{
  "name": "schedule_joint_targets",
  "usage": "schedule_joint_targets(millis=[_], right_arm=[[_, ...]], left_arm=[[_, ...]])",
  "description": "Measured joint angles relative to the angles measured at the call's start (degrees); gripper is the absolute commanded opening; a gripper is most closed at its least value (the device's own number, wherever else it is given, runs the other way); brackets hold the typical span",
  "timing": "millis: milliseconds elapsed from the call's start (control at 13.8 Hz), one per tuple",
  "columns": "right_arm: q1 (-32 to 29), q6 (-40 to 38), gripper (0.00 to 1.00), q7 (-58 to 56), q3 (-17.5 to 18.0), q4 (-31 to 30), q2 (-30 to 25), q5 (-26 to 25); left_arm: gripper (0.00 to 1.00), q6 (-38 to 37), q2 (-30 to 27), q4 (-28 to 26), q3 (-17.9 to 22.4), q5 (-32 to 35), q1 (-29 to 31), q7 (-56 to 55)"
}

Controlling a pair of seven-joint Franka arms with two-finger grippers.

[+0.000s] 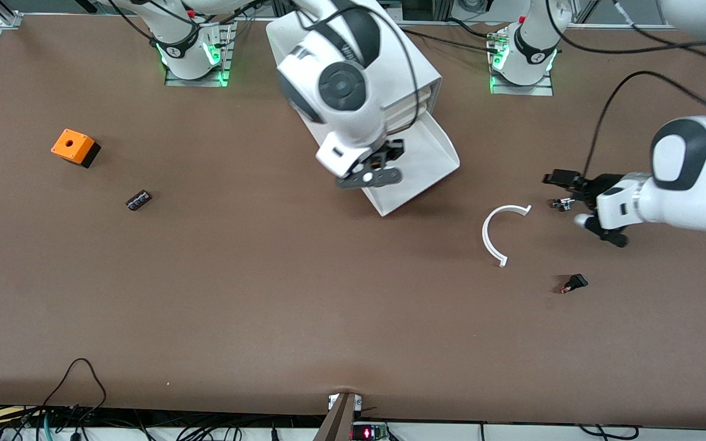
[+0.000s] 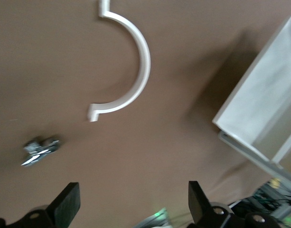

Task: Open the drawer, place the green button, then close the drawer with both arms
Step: 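Lower the green button into the open drawer and open the right gripper, then withdraw the right gripper to rest while the left gripper approaches the drawer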

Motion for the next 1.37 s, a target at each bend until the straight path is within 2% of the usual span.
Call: schedule_joint_targets(millis=[217, 289, 579, 651, 723, 796, 868, 1157, 1374], right_arm=[[3.23, 4.79, 0.01, 4.33, -0.10, -0.01, 2.80, -2.71], [4.35, 5.98, 0.01, 6.37, -0.10, -0.01, 4.74, -4.48], [7.08, 7.08, 0.02, 11.37, -0.12, -0.03, 8.70, -6.50], [7.30, 7.10, 0.08, 12.35, -0.13, -0.06, 9.14, -6.50], [7.40, 7.06, 0.39, 13.07, -0.12, -0.13, 9.40, -6.50], [7.49, 7.04, 0.84, 13.50, -0.12, -0.32, 9.59, -6.50], [7.56, 7.04, 1.00, 13.67, -0.12, -0.54, 9.67, -6.50], [7.59, 7.06, 1.00, 13.72, -0.86, -0.31, 9.39, -6.75], [6.03, 5.09, 1.00, 11.35, -4.49, 1.05, 5.50, -6.98]], left_arm=[[1.00, 0.02, -4.61, 1.57, -0.14, 7.44, 0.00, -1.47], [1.00, 0.08, -7.25, 1.88, -0.40, 10.14, -0.18, -5.28], [1.00, 0.69, -11.02, 1.95, -0.65, 12.16, -0.54, -18.06], [1.00, 0.49, -11.22, 1.94, -0.63, 12.18, -0.51, -19.64], [1.00, 0.23, -11.17, 1.89, -0.59, 12.27, -0.44, -20.94], [1.00, 0.08, -11.06, 1.71, -0.53, 13.12, -0.39, -22.44], [1.00, 0.06, -10.89, 1.58, -0.50, 14.77, -0.31, -23.62], [1.00, -0.08, -10.71, 1.55, -0.42, 16.96, -0.06, -24.41], [1.00, -1.51, -10.53, 1.51, -0.60, 16.96, -0.08, -24.60]])
